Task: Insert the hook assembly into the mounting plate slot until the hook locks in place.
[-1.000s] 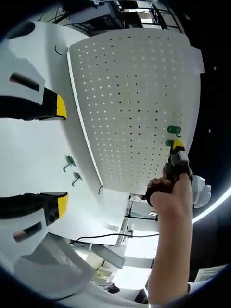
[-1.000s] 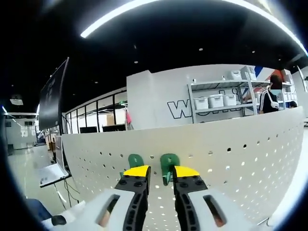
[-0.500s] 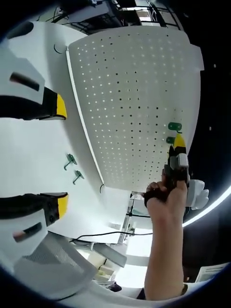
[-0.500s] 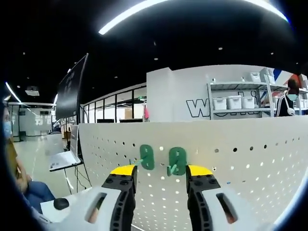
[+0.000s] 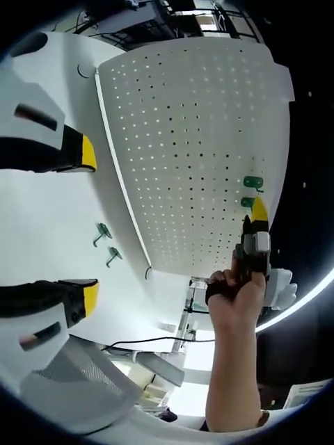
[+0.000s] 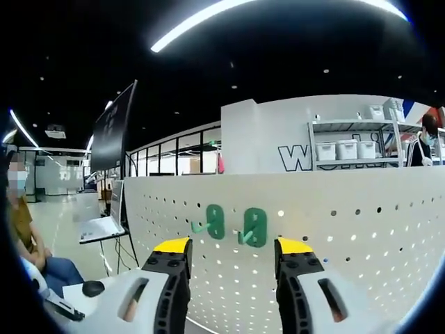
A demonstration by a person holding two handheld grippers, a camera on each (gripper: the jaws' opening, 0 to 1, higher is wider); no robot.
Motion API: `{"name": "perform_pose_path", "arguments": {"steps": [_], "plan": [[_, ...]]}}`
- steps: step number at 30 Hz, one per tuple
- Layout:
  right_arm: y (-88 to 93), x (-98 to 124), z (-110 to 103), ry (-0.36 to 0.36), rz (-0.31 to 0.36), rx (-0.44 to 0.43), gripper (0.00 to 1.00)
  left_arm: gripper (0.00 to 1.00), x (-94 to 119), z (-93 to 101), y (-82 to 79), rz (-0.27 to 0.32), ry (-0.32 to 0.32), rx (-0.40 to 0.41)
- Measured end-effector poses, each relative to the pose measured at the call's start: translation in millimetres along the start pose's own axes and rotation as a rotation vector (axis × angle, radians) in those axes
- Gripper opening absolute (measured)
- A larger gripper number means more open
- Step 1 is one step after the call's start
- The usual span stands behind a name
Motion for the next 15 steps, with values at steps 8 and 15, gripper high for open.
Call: {"name": "perform_pose_path", "arguments": {"steps": [8,15], "plan": [[2.3,15,2,-0.022,0.010,-0.013,0.48,0.64,0,-0.4,-0.3,0.000,-0.003,-0.001],[9.7,31,0,-0.059,0.010,-0.013,0.51,0.64,0,-0.7,-0.9,0.001,-0.006,-0.003]]}}
Point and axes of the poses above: the point that each gripper's makers call its tool centre point, and the gripper's own axes: x roughly backward along the fingers, z roughly to its right, y roughly out of its underside, the point moved 1 cm from there along x, roughly backward along the fingers, and after that the axes turned 1 degree about -z, right-handed, at the moved point
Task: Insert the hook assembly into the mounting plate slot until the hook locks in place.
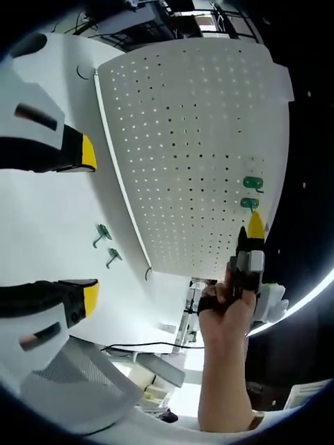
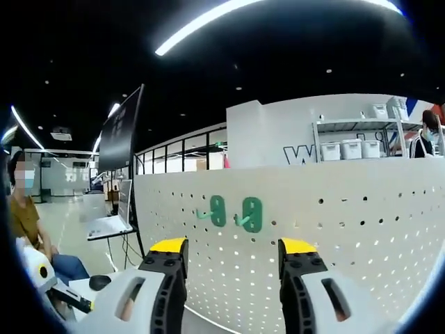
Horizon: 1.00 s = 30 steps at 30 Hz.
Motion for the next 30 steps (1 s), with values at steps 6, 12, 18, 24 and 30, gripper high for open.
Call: {"name": "perform_pose_path", "arguments": {"steps": [6,12,18,24,30], "plan": [[6.5,16,-6,-0.041,-0.016,0.027,0.53,0.64,0,1.2,-0.5,-0.001,0.003,-0.004],[13.9,29,-6,-0.050,-0.028,0.022,0.57,0.65,0,1.8,-1.1,0.003,0.004,-0.007],[20.3,40,-6,-0.059,-0.044,0.033,0.58,0.65,0,3.1,-2.2,0.004,0.005,-0.012],[26.7,51,-6,-0.072,-0.056,0.037,0.59,0.65,0,2.8,-1.9,0.006,0.007,-0.014],[33.4,60,-5,-0.074,-0.068,0.033,0.60,0.66,0,1.8,-1.3,0.007,0.007,-0.013]]}}
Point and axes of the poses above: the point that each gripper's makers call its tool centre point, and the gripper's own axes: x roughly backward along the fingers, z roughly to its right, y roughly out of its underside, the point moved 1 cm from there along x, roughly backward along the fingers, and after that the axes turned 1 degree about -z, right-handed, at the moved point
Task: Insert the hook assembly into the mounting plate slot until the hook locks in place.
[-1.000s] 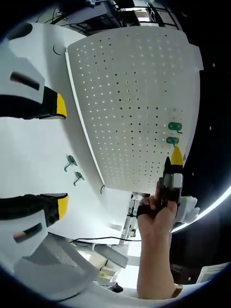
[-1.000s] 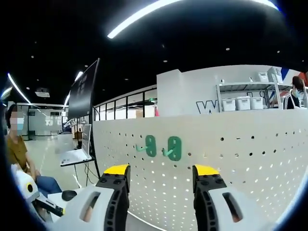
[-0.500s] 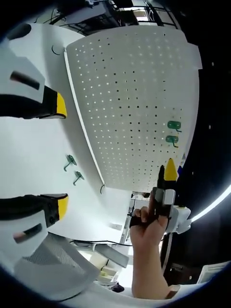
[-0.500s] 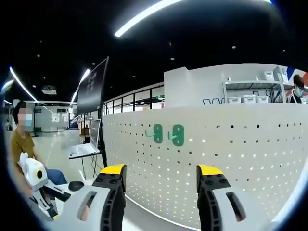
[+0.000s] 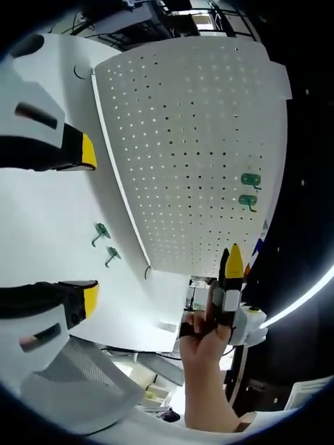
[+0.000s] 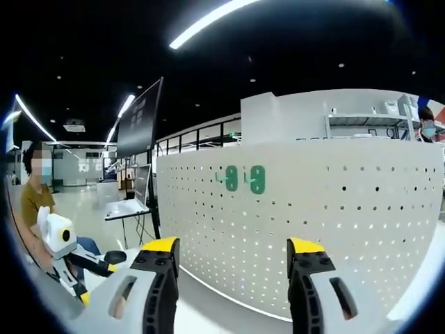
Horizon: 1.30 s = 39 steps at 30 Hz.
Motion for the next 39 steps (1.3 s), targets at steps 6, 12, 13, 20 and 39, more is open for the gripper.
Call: {"name": "perform_pose_path", "arguments": {"steps": [6,12,13,20,39], "plan": [[9.0,9,0,-0.003,-0.016,-0.002,0.61,0.66,0,-0.7,-0.6,0.002,-0.002,0.001],[15.0,19,1,-0.003,-0.030,-0.007,0.62,0.66,0,-0.4,-0.6,0.002,0.000,0.001],[20.0,24,2,-0.003,-0.040,-0.010,0.62,0.66,0,-0.6,-0.8,0.003,0.002,0.002],[31.8,37,4,0.006,-0.063,-0.031,0.62,0.66,0,-0.9,-1.1,0.003,0.001,0.002],[59.9,62,1,0.004,-0.116,-0.062,0.63,0.66,0,-0.8,-3.4,0.003,0.008,-0.003]]}}
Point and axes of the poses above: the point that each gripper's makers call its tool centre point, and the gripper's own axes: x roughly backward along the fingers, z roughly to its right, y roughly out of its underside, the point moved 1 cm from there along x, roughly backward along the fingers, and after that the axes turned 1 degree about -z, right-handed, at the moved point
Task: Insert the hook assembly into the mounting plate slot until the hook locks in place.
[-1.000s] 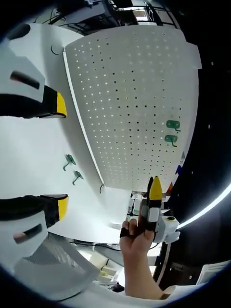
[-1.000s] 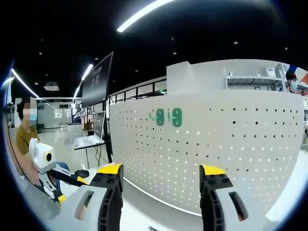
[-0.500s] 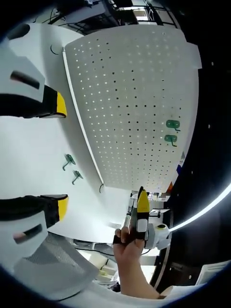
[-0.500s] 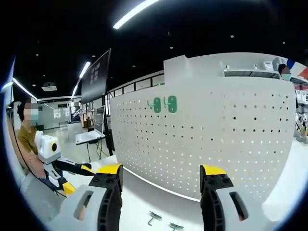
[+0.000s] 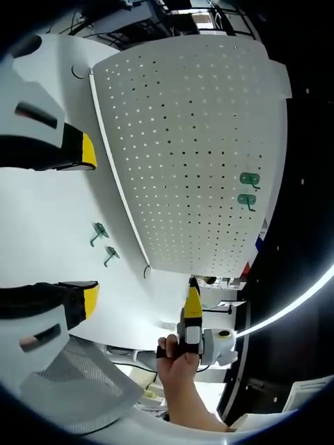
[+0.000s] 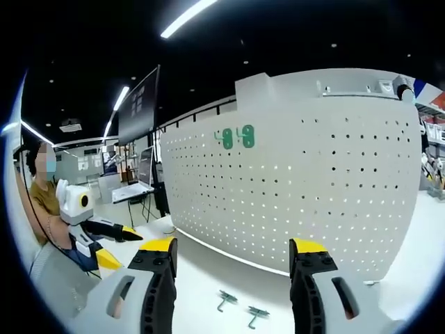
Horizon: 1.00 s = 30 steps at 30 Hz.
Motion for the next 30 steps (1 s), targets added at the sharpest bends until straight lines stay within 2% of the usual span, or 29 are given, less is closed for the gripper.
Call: {"name": "perform_pose_path", "arguments": {"steps": [30], "plan": [[42.0,28,-2,-0.008,-0.095,-0.056,0.65,0.67,0,-7.9,-3.3,0.002,-0.010,0.011]]}}
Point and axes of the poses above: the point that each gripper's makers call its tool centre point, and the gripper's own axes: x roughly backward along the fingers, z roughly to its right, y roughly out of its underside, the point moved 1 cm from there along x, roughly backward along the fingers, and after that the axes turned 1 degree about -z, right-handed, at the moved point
